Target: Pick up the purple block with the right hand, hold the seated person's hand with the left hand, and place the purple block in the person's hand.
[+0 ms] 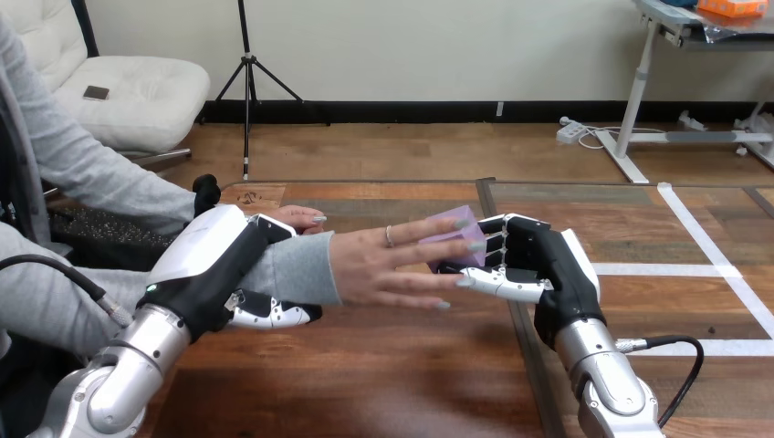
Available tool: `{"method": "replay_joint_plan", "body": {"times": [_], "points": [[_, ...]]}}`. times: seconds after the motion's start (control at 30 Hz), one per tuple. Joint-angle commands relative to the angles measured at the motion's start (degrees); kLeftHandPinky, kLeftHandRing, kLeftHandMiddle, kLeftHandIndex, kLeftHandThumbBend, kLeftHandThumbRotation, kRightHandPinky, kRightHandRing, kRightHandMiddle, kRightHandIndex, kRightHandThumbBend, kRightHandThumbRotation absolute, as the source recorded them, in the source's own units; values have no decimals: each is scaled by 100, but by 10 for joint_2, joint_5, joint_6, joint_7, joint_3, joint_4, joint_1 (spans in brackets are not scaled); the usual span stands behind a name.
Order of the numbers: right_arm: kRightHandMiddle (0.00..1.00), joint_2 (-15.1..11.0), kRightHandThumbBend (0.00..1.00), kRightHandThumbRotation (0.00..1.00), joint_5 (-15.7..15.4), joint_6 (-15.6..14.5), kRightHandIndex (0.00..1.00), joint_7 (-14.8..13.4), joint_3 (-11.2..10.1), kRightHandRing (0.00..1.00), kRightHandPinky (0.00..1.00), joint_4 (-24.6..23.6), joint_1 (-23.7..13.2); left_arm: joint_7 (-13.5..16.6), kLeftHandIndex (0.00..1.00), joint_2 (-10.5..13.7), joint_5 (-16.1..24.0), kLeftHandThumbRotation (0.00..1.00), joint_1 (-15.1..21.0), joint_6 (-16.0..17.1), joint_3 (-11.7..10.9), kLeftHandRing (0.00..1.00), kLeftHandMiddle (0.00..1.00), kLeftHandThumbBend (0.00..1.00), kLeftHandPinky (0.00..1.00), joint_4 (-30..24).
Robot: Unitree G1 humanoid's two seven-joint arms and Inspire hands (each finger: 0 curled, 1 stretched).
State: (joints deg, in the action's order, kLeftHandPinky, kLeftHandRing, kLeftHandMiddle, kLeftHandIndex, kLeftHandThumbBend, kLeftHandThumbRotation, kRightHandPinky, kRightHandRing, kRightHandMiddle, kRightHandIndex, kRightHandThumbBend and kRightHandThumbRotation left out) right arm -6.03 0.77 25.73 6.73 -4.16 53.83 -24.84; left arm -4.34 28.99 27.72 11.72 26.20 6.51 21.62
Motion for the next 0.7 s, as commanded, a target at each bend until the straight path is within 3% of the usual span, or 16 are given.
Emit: {"method": "replay_joint_plan", "body": {"times": [0.0,0.23,0.67], "points": [[42,12,88,0,1,2,43,0,6,37,34,-47,-24,24,32,-26,-11,0,69,32,7,22,28,60,17,-15],[42,17,89,0,-7,0,43,-2,14,38,35,-59,-19,30,32,-31,-10,0,71,29,9,21,28,60,17,-13],[42,33,89,0,4,-9,42,19,22,38,35,-92,-6,45,32,-37,-5,0,77,34,16,22,28,60,16,-10]]}}
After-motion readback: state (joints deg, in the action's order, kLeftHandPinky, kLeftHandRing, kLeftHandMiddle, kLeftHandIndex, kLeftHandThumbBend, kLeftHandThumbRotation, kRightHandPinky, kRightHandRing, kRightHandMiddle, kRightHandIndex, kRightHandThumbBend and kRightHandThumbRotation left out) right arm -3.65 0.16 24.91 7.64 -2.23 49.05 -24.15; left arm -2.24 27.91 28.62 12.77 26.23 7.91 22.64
